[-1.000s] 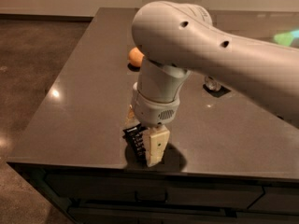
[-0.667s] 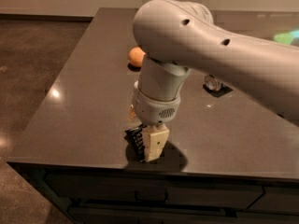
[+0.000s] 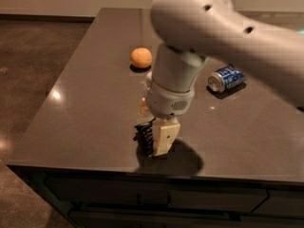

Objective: Pick rxbar chocolate

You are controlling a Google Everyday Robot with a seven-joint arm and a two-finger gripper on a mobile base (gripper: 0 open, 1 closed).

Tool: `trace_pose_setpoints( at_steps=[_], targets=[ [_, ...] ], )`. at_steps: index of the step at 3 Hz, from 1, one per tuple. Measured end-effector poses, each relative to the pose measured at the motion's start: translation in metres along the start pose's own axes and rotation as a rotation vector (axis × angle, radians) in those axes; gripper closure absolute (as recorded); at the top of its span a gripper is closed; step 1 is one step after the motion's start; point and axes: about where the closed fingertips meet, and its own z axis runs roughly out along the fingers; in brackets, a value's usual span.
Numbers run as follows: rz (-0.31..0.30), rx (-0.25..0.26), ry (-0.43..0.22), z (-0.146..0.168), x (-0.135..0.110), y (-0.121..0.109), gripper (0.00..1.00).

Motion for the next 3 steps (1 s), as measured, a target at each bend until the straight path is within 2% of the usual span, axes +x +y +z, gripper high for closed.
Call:
trace_pose_setpoints(
  at_steps=[2, 3],
  targets=[
    [0.121, 0.085, -0.088, -0.067, 0.026, -0.014, 1.00],
    [0.147, 0.128, -0.126, -0.100, 0.030, -0.020, 1.00]
  ],
)
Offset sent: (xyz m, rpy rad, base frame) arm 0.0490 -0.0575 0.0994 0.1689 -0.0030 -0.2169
